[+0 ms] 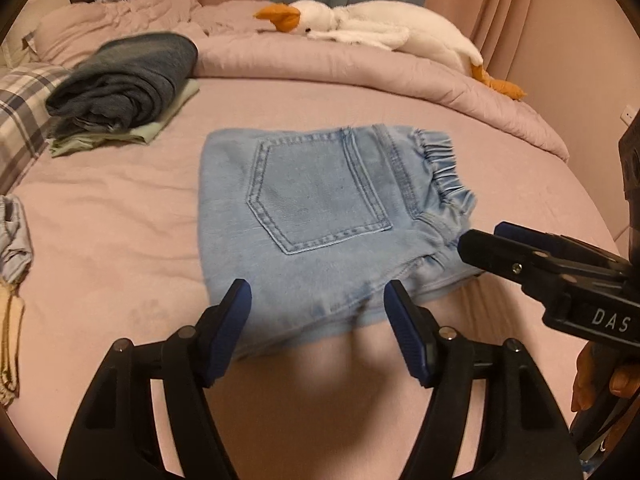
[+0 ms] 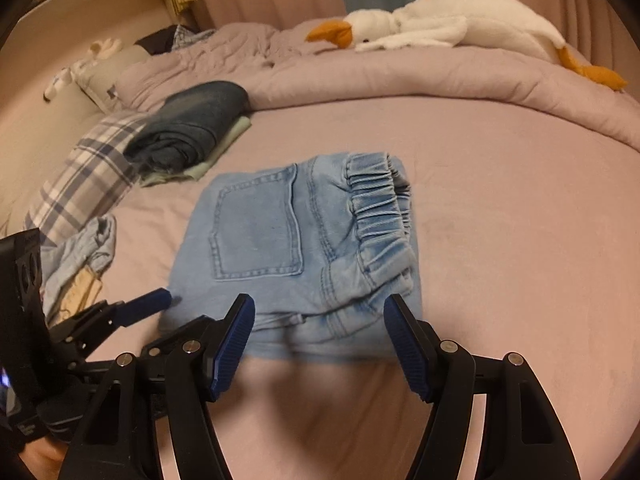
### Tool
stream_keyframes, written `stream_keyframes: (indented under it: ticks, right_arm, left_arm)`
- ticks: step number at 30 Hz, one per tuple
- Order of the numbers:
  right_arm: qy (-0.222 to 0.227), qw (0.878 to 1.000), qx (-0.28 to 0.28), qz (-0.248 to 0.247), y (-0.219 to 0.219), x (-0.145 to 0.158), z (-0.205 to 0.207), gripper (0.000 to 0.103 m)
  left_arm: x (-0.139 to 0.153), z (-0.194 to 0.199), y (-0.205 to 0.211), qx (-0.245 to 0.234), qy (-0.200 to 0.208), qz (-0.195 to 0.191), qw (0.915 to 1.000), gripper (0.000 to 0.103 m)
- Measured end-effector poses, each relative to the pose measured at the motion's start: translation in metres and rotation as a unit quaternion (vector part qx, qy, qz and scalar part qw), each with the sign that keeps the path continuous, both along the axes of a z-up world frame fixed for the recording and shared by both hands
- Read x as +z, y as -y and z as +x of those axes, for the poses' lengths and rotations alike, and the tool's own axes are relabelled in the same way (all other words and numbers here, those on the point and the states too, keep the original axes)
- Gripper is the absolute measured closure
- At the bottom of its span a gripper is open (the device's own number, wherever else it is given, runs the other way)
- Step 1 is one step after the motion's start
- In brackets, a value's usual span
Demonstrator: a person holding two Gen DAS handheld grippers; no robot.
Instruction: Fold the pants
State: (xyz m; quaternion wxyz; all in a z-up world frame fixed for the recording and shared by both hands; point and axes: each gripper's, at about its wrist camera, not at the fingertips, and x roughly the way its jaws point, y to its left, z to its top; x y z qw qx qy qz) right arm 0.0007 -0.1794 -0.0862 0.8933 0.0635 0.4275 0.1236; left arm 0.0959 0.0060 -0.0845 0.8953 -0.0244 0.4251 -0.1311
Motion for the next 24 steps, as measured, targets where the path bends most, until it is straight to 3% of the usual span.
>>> stream_keyframes:
  ticks: [12,24]
  right_arm:
    - [0.068,0.997,0.01,-0.033,-0.016,0.047,-0.05,0.033]
    - [0.096,0.995,-0.004,-0.036,-0.018,0.071,-0.084,0.029]
  left_arm:
    - [0.053,-0.056,-0.007,0.023,0.076,0.017,0.9967,0.014]
    - [0.081,-0.088,-0.014,0.042,0.094,0.012,0.9946,0.001]
